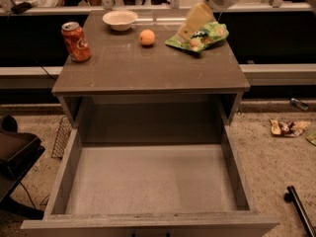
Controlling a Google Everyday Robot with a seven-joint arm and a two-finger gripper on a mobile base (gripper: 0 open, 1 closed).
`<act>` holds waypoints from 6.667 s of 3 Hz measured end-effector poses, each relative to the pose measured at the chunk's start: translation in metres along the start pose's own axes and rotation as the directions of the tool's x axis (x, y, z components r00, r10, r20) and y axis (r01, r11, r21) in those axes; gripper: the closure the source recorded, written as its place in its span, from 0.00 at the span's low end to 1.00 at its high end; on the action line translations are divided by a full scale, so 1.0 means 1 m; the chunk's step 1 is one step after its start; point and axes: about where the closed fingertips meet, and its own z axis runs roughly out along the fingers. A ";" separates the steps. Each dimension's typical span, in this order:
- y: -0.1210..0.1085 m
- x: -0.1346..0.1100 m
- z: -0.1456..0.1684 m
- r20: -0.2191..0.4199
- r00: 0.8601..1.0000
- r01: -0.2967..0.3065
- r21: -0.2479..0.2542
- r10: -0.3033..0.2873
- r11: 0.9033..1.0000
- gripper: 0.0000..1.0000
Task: Place orange into top drawer
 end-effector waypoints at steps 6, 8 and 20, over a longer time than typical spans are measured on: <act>-0.018 -0.048 0.222 0.109 0.975 -0.177 -0.140 0.193 0.974 0.00; -0.008 -0.035 0.270 0.129 0.951 -0.252 -0.205 0.282 0.946 0.16; 0.094 -0.131 -0.147 0.651 0.715 -0.232 -0.123 0.255 0.965 1.00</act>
Offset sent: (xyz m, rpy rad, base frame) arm 0.1822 0.1010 -0.0344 0.1040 -0.0227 -0.0008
